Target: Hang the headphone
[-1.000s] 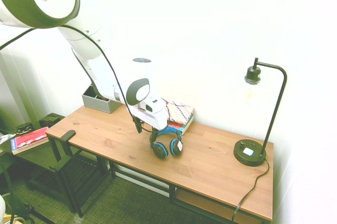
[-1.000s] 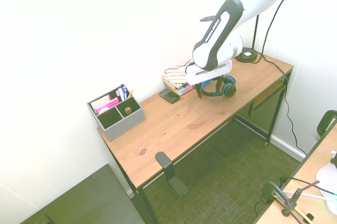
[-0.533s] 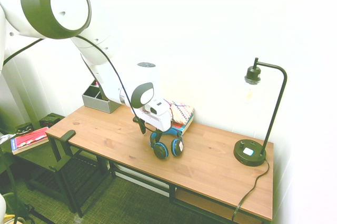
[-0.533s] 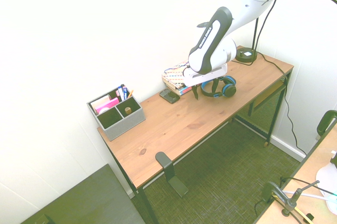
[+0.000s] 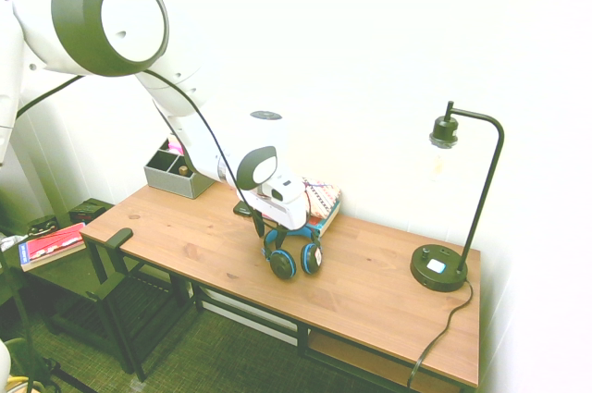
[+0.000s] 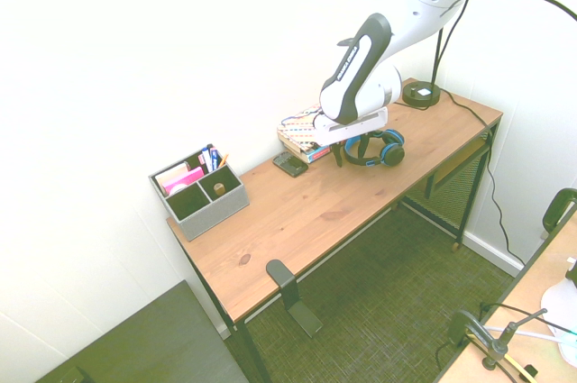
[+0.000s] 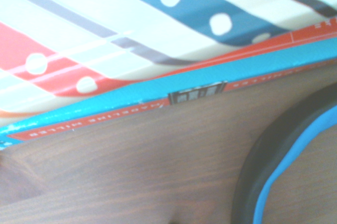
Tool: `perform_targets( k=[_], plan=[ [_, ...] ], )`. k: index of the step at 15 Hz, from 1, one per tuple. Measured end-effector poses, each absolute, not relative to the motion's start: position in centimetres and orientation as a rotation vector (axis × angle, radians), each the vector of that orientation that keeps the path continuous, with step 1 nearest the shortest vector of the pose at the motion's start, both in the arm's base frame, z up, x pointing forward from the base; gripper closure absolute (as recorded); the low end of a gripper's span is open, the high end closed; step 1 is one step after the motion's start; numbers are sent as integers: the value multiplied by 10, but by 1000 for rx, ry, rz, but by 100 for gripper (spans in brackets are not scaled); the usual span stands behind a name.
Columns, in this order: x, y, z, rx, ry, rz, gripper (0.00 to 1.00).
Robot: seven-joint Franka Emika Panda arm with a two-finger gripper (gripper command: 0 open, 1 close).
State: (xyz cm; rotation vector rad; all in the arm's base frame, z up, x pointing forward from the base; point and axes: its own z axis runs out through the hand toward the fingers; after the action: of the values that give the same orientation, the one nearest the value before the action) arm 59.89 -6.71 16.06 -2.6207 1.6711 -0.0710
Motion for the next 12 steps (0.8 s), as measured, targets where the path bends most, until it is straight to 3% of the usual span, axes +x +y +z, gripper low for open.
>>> perform_targets(
  k=[12],
  plan=[
    [610,-70,164,-2618,1652,-44,100]
  ],
)
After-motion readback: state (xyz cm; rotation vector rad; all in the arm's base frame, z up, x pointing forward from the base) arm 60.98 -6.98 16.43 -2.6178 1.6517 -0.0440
